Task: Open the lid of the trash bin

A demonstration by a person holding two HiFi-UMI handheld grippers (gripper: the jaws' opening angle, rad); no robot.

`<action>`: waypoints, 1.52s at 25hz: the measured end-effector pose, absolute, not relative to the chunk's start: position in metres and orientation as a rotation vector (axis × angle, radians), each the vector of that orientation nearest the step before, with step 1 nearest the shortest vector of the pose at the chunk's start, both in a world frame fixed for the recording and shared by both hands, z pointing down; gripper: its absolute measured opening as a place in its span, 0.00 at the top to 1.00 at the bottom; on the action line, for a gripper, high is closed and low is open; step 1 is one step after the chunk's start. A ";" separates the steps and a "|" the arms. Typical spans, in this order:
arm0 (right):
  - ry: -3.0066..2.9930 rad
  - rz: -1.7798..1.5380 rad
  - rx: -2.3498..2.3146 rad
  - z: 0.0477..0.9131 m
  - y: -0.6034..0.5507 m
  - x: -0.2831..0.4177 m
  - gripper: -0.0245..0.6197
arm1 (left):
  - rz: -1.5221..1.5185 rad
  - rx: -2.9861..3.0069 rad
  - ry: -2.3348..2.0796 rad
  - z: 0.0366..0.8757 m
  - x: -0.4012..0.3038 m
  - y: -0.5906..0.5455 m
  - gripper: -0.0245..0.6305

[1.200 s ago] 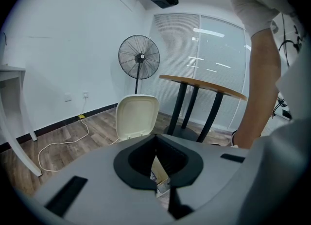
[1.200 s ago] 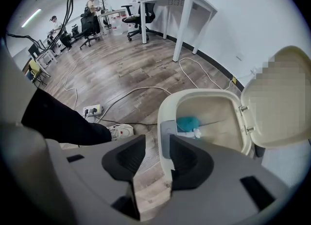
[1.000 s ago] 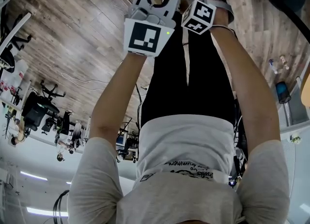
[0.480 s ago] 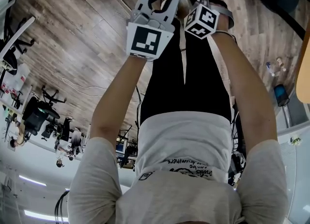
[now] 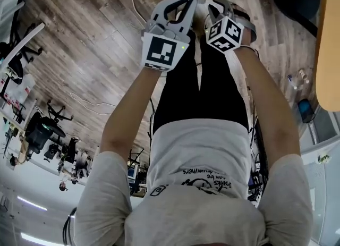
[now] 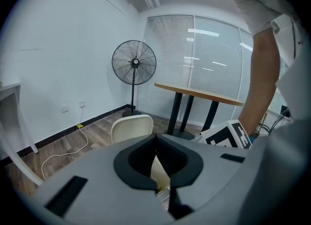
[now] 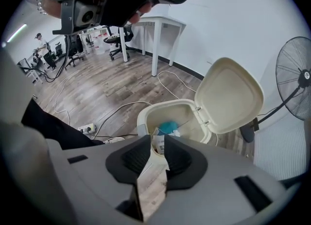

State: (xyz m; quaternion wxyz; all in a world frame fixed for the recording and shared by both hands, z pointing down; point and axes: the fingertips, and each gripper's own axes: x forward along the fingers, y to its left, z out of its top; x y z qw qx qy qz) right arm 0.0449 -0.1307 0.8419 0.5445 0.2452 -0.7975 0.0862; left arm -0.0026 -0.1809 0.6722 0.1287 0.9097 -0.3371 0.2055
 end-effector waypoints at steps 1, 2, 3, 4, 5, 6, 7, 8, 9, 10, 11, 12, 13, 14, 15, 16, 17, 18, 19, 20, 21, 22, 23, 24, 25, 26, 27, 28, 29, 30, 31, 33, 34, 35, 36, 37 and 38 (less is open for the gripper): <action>-1.897 0.209 0.593 0.836 -0.130 0.046 0.81 | 0.599 2.645 -0.981 0.669 -0.003 -0.180 0.94; -1.903 0.214 0.605 0.831 -0.130 0.048 0.81 | 0.601 2.646 -0.983 0.665 -0.003 -0.178 0.94; -1.908 0.218 0.617 0.825 -0.130 0.049 0.82 | 0.603 2.646 -0.986 0.661 -0.003 -0.177 0.94; -1.914 0.221 0.630 0.820 -0.131 0.051 0.82 | 0.605 2.646 -0.989 0.658 -0.004 -0.176 0.94; -1.920 0.224 0.642 0.814 -0.132 0.052 0.82 | 0.607 2.645 -0.992 0.655 -0.004 -0.176 0.94; -1.927 0.227 0.653 0.808 -0.133 0.053 0.83 | 0.607 2.643 -0.995 0.651 -0.005 -0.175 0.94; -1.934 0.231 0.664 0.802 -0.133 0.054 0.84 | 0.607 2.641 -0.998 0.648 -0.006 -0.173 0.94; -1.942 0.233 0.674 0.795 -0.133 0.054 0.84 | 0.606 2.637 -1.001 0.643 -0.006 -0.172 0.94; -1.951 0.232 0.685 0.787 -0.134 0.055 0.84 | 0.604 2.633 -1.005 0.638 -0.007 -0.171 0.94; -1.961 0.228 0.696 0.778 -0.136 0.056 0.84 | 0.601 2.628 -1.010 0.633 -0.008 -0.170 0.94; -1.971 0.224 0.709 0.769 -0.138 0.057 0.85 | 0.596 2.624 -1.015 0.628 -0.009 -0.169 0.94; -1.980 0.221 0.724 0.760 -0.140 0.059 0.85 | 0.592 2.621 -1.019 0.623 -0.008 -0.168 0.94; -1.989 0.220 0.739 0.752 -0.142 0.061 0.85 | 0.588 2.622 -1.021 0.618 -0.008 -0.167 0.94; -1.998 0.219 0.755 0.744 -0.143 0.064 0.85 | 0.584 2.624 -1.022 0.613 -0.007 -0.166 0.94; -2.007 0.219 0.770 0.736 -0.144 0.066 0.86 | 0.581 2.628 -1.024 0.608 -0.006 -0.165 0.94; -2.016 0.218 0.783 0.729 -0.145 0.067 0.86 | 0.577 2.631 -1.027 0.602 -0.006 -0.163 0.94; -2.024 0.216 0.797 0.721 -0.146 0.068 0.87 | 0.574 2.634 -1.030 0.596 -0.006 -0.163 0.94; -2.033 0.213 0.810 0.712 -0.147 0.069 0.87 | 0.569 2.635 -1.035 0.590 -0.006 -0.163 0.94; -2.041 0.213 0.826 0.704 -0.148 0.071 0.87 | 0.564 2.636 -1.042 0.584 -0.007 -0.164 0.94; -2.049 0.216 0.844 0.696 -0.150 0.072 0.88 | 0.558 2.636 -1.050 0.578 -0.008 -0.165 0.94; -2.057 0.223 0.865 0.688 -0.151 0.074 0.88 | 0.551 2.634 -1.059 0.572 -0.009 -0.165 0.94; -2.064 0.235 0.890 0.680 -0.152 0.075 0.89 | 0.544 2.633 -1.067 0.567 -0.010 -0.165 0.94; -2.070 0.249 0.917 0.672 -0.154 0.077 0.89 | 0.538 2.632 -1.075 0.561 -0.011 -0.165 0.94; -2.077 0.261 0.944 0.663 -0.155 0.078 0.89 | 0.534 2.634 -1.083 0.555 -0.013 -0.165 0.94; -2.086 0.270 0.971 0.654 -0.157 0.080 0.90 | 0.533 2.636 -1.091 0.550 -0.014 -0.166 0.94; -2.097 0.276 0.994 0.645 -0.159 0.080 0.90 | 0.531 2.637 -1.100 0.544 -0.015 -0.166 0.94; -2.109 0.280 1.014 0.636 -0.160 0.081 0.90 | 0.528 2.636 -1.109 0.539 -0.016 -0.166 0.94; -2.119 0.282 1.030 0.628 -0.160 0.081 0.91 | 0.522 2.634 -1.117 0.533 -0.017 -0.166 0.94; -2.128 0.283 1.042 0.620 -0.160 0.081 0.91 | 0.515 2.631 -1.123 0.527 -0.018 -0.166 0.94; -2.137 0.280 1.051 0.612 -0.160 0.080 0.91 | 0.506 2.628 -1.130 0.521 -0.018 -0.166 0.94; -2.148 0.276 1.059 0.604 -0.161 0.079 0.92 | 0.496 2.626 -1.136 0.515 -0.019 -0.166 0.94; -2.169 0.270 1.076 0.587 -0.161 0.076 0.92 | 0.474 2.623 -1.149 0.502 -0.022 -0.166 0.94; -2.179 0.269 1.086 0.579 -0.161 0.075 0.93 | 0.463 2.620 -1.154 0.496 -0.023 -0.165 0.94; -2.189 0.272 1.096 0.571 -0.161 0.073 0.93 | 0.453 2.616 -1.158 0.489 -0.025 -0.164 0.94; -2.196 0.276 1.108 0.562 -0.160 0.072 0.93 | 0.442 2.612 -1.162 0.482 -0.027 -0.163 0.94; -2.204 0.279 1.121 0.554 -0.160 0.072 0.93 | 0.429 2.611 -1.164 0.475 -0.028 -0.163 0.94; -2.212 0.282 1.135 0.545 -0.161 0.072 0.93 | 0.415 2.612 -1.167 0.468 -0.029 -0.163 0.94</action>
